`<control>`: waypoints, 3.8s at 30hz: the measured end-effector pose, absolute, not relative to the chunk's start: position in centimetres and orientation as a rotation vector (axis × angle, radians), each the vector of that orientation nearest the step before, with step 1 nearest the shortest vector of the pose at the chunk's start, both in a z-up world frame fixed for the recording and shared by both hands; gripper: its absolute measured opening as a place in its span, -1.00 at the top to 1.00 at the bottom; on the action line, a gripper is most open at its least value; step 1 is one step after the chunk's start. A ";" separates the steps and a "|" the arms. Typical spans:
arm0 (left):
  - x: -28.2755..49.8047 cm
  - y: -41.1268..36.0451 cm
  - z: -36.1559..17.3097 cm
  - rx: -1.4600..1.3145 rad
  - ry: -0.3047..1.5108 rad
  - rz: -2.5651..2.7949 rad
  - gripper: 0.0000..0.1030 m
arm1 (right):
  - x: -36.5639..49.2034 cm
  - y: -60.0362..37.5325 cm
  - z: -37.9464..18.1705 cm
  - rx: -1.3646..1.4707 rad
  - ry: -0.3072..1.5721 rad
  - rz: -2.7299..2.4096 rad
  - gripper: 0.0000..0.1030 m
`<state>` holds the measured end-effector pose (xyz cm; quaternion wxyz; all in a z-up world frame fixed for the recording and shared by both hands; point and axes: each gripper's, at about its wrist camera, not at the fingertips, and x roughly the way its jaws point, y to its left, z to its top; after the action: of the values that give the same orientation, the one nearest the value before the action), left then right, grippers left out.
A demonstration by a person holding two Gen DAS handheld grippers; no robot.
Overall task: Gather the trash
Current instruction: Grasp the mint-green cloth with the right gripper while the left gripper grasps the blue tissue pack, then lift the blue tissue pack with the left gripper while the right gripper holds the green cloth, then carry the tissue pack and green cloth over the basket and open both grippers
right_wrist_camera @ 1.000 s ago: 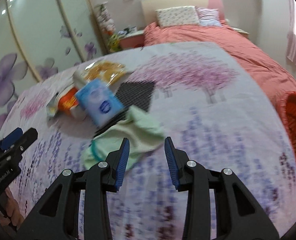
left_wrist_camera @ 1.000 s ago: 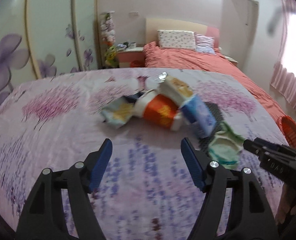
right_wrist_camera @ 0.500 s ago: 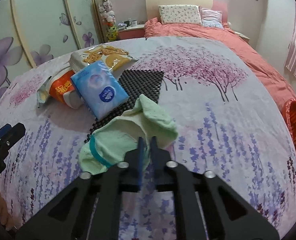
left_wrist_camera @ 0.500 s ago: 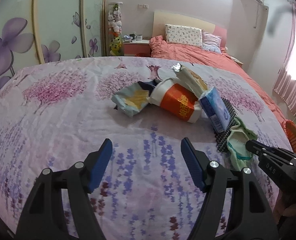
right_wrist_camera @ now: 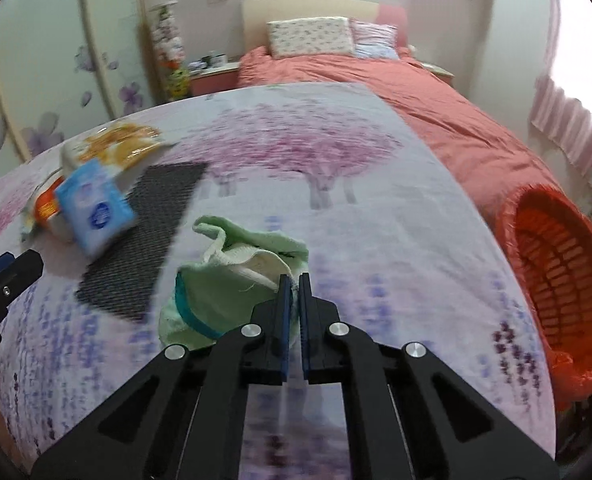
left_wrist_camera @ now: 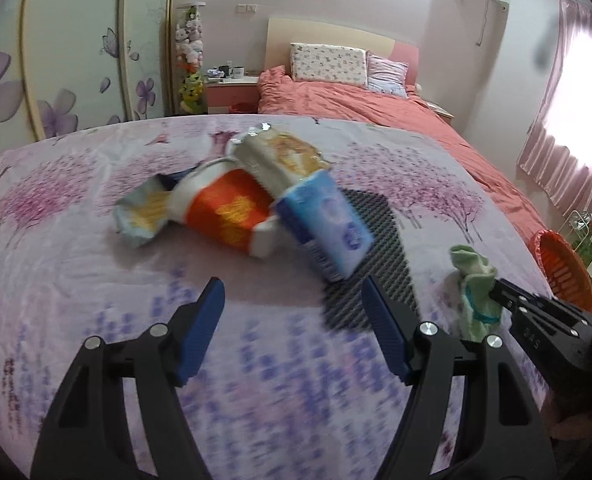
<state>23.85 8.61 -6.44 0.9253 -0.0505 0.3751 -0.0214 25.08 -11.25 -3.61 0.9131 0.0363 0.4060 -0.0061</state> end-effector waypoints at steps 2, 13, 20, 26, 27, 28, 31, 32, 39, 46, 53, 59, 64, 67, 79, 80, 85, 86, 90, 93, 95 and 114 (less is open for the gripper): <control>24.5 7.8 -6.7 -0.111 0.778 -0.046 -0.36 | 25.0 -12.3 -3.7 0.101 0.838 -0.020 0.91; 28.7 5.9 -8.2 -0.123 0.842 -0.029 -0.24 | 24.8 -13.1 -3.9 0.127 0.831 0.014 0.91; 30.0 6.3 -8.6 -0.188 0.838 -0.045 0.18 | 24.8 -13.5 -4.0 0.156 0.838 0.031 0.91; 29.6 6.4 -7.6 -0.176 0.783 -0.066 0.51 | 24.8 -13.6 -4.1 0.165 0.840 0.041 0.91; 29.5 6.3 -7.4 -0.169 0.771 -0.075 0.56 | 24.7 -13.7 -4.1 0.165 0.839 0.041 0.91; 29.4 6.2 -7.2 -0.162 0.763 -0.081 0.58 | 24.7 -13.7 -4.1 0.165 0.837 0.042 0.91; 29.0 5.5 -6.7 -0.133 0.733 -0.100 0.61 | 24.5 -13.6 -3.9 0.152 0.829 0.043 0.91; 29.1 5.2 -6.5 -0.126 0.726 -0.104 0.61 | 24.5 -13.5 -4.0 0.149 0.828 0.043 0.91; 29.7 1.8 -5.7 -0.060 0.696 -0.154 0.60 | 24.3 -14.1 -4.0 0.165 0.830 0.044 0.91; 31.9 0.8 -6.2 -0.044 0.724 -0.114 0.44 | 24.2 -14.5 -4.1 0.176 0.830 0.047 0.91; 31.6 2.2 -6.2 -0.045 0.716 -0.061 0.27 | 24.0 -15.2 -4.0 0.204 0.826 0.058 0.91; 31.0 3.7 -6.1 -0.058 0.713 -0.037 0.25 | 24.0 -15.4 -4.1 0.218 0.824 0.068 0.91; 30.5 5.2 -6.3 -0.122 0.740 -0.060 0.11 | 24.0 -15.6 -4.1 0.230 0.825 0.073 0.91; 30.1 5.4 -6.7 -0.142 0.761 -0.095 0.09 | 24.1 -15.5 -4.2 0.227 0.827 0.076 0.91; 31.9 6.3 -8.6 -0.264 0.814 -0.051 0.16 | 24.2 -15.8 -4.3 0.241 0.834 0.080 0.91; 32.0 6.2 -8.4 -0.259 0.807 -0.049 0.16 | 24.3 -15.8 -4.3 0.240 0.835 0.079 0.91; 32.8 5.2 -7.9 -0.207 0.789 -0.036 0.44 | 24.7 -15.6 -4.3 0.229 0.835 0.075 0.91; 32.9 5.1 -7.8 -0.200 0.786 -0.034 0.49 | 24.7 -15.6 -4.3 0.228 0.836 0.076 0.91; 32.6 4.6 -7.3 -0.164 0.768 -0.047 0.61 | 24.6 -15.7 -4.2 0.230 0.830 0.076 0.91; 32.4 4.3 -6.8 -0.145 0.757 -0.059 0.65 | 24.4 -15.7 -4.0 0.221 0.821 0.075 0.91; 32.0 4.0 -6.4 -0.131 0.747 -0.065 0.67 | 24.4 -15.7 -3.7 0.224 0.816 0.075 0.91; 26.7 1.7 -0.3 -0.056 0.615 -0.148 0.69 | 22.5 -17.9 2.4 0.254 0.671 0.046 0.91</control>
<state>26.66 1.69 -0.27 0.9500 -0.0274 0.3024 -0.0729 22.53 -17.95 2.38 0.9361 0.1244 0.3282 0.0227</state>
